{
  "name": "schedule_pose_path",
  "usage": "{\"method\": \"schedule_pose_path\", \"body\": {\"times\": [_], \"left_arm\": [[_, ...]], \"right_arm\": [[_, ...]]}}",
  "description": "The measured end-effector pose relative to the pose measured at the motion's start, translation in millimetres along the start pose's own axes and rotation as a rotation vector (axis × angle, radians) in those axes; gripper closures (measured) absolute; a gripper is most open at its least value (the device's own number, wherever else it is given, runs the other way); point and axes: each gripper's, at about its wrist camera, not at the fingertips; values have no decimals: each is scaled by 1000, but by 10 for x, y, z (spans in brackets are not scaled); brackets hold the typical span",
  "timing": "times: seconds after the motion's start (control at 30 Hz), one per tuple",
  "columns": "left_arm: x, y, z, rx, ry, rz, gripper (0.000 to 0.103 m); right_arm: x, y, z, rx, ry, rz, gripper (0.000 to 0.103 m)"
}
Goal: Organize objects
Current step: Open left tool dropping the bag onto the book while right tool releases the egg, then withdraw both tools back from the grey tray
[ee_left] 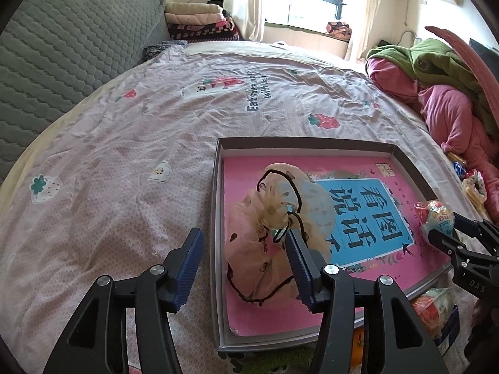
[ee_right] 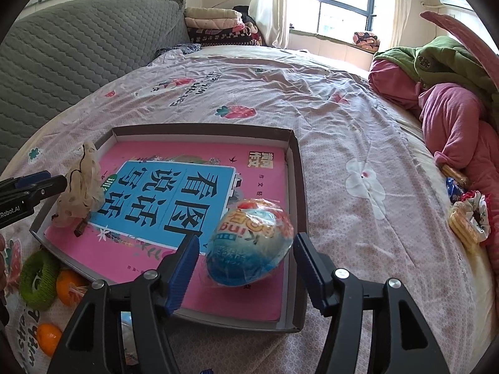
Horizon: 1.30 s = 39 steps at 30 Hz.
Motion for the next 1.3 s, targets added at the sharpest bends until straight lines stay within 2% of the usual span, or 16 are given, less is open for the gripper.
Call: {"method": "schedule_pose_path", "body": {"times": [0.3,0.93,1.3], "left_arm": [[-135,22,-19,11,28,-12,41],[-622,-13,104,-15,112,-49,40],[-780,99,305,0,120,-44,40]], "right_arm": [[-102,42,-30,22,20,-13,41],[-464,120,-28,55,87,-60,40],[-635,25,32,35,120,-96,40]]}}
Point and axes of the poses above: each gripper's, at about its wrist camera, not at the fingertips, and x roughly the way its jaws point, y to its right, z to its underside, and after that the axes turned 10 degrees about x, right-handed
